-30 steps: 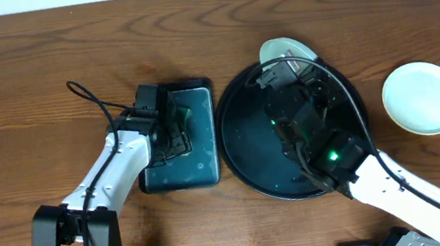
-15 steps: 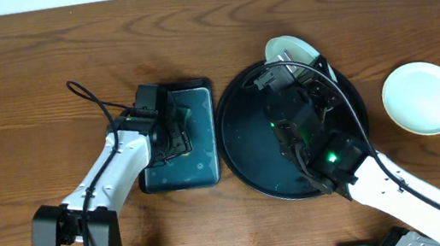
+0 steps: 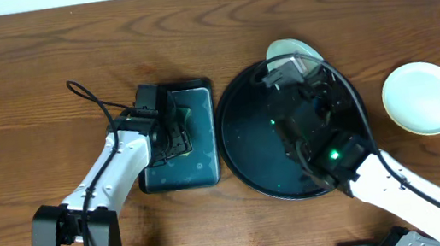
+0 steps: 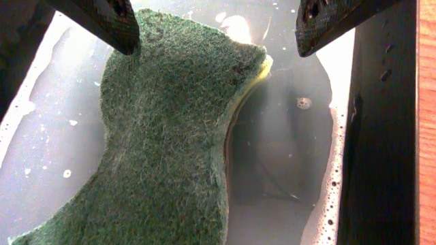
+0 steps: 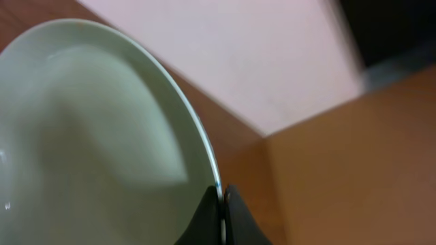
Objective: Clean dirty plates on tray and stack at the side
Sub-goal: 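Carry the white plate right and lower it onto the plate stack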
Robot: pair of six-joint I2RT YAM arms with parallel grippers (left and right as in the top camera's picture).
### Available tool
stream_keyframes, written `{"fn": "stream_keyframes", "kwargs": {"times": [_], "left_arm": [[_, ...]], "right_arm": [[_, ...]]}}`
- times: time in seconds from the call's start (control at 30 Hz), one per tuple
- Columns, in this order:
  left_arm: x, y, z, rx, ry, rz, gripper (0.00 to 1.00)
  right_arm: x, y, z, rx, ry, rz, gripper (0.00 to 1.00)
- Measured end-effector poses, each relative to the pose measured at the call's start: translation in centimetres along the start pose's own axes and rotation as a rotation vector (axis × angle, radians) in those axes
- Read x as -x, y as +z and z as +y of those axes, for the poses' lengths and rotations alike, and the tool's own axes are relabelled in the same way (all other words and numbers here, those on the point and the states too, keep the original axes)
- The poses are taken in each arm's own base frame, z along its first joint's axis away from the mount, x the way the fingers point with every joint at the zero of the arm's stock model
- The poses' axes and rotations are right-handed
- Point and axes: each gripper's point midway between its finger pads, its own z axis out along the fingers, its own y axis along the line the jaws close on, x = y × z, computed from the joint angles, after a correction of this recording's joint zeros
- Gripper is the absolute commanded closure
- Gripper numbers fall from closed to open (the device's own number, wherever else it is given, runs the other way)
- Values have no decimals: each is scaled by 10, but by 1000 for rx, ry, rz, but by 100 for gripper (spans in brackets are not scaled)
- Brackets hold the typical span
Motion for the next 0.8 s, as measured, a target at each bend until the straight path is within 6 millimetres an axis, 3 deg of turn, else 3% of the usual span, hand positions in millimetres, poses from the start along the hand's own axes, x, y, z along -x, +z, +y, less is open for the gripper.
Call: {"fn": "stream_keyframes", "kwargs": {"times": [0.23, 0.43, 0.63, 0.8], "left_arm": [[0, 0, 0, -1, 0, 0, 25], [0, 0, 0, -1, 0, 0, 25], [0, 0, 0, -1, 0, 0, 25], [0, 0, 0, -1, 0, 0, 25]], "right_arm": [[-52, 31, 12, 118, 316, 198, 99], [-105, 65, 10, 122, 687, 424, 99], [-142, 90, -3, 141, 982, 571, 99], [-175, 104, -26, 131, 1160, 659, 99]]}}
